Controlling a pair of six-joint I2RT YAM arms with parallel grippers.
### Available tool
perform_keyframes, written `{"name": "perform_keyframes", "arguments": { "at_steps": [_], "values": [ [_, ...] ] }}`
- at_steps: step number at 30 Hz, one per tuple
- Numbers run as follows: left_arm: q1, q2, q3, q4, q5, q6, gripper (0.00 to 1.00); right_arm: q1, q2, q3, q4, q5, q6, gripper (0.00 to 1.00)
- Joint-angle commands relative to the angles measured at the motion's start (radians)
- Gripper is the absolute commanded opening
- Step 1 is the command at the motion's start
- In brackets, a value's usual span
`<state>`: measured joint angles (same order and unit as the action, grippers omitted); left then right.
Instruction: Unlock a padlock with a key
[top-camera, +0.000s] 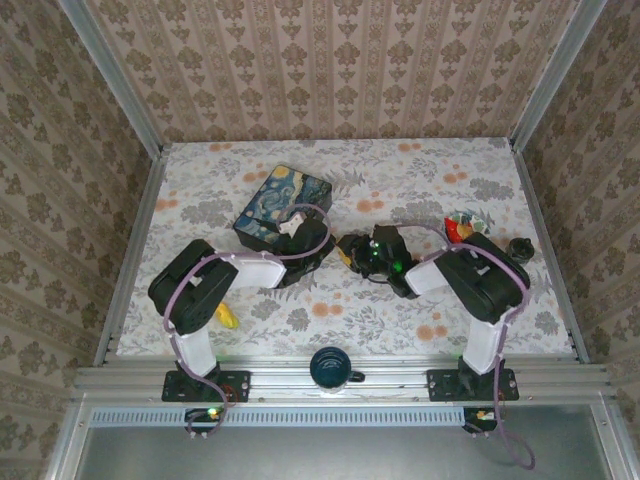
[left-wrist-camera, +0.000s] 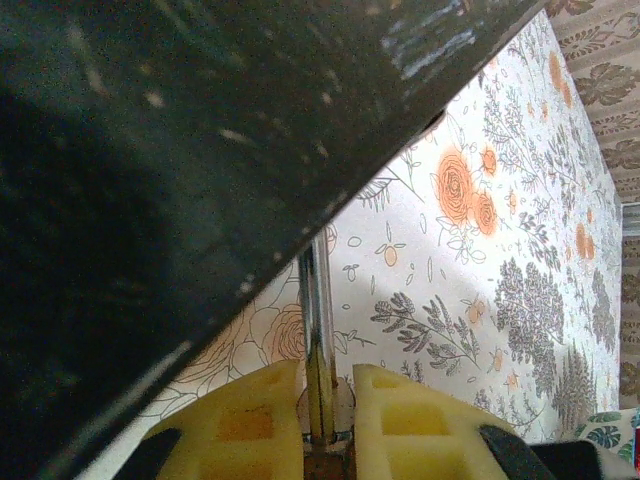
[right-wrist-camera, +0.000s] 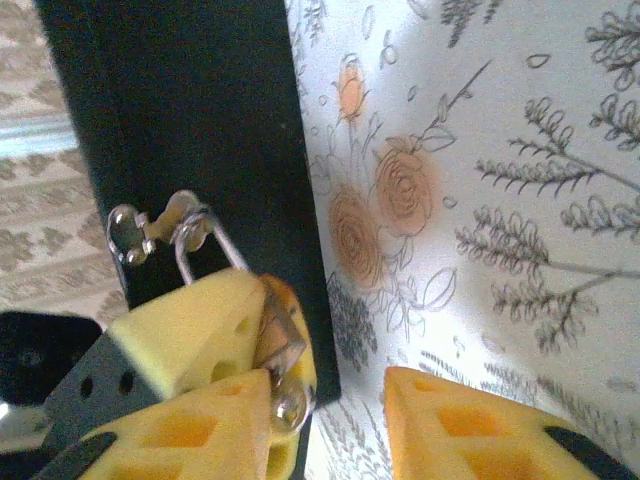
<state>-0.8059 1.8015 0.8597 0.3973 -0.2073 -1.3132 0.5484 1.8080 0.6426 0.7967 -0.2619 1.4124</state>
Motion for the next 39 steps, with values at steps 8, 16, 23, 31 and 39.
{"name": "perform_keyframes", "arguments": {
  "at_steps": [8, 16, 23, 31, 39],
  "values": [
    [0.012, -0.09, 0.03, -0.124, 0.132, -0.084, 0.0, 0.109, -0.354, 0.014, -0.613, 0.303, -0.797, 0.28],
    [0.022, -0.163, 0.045, -0.288, 0.26, -0.128, 0.0, 0.229, -0.364, -0.1, -0.417, 0.551, -1.19, 0.32],
    [0.028, -0.18, 0.061, -0.365, 0.347, -0.129, 0.0, 0.312, -0.347, -0.153, -0.236, 0.667, -1.435, 0.38],
    [0.036, -0.169, 0.068, -0.371, 0.403, -0.133, 0.0, 0.371, -0.294, -0.079, -0.239, 0.714, -1.617, 0.41],
    [0.039, -0.15, 0.078, -0.356, 0.435, -0.13, 0.0, 0.371, -0.255, -0.031, -0.26, 0.703, -1.66, 0.41]
  ]
}}
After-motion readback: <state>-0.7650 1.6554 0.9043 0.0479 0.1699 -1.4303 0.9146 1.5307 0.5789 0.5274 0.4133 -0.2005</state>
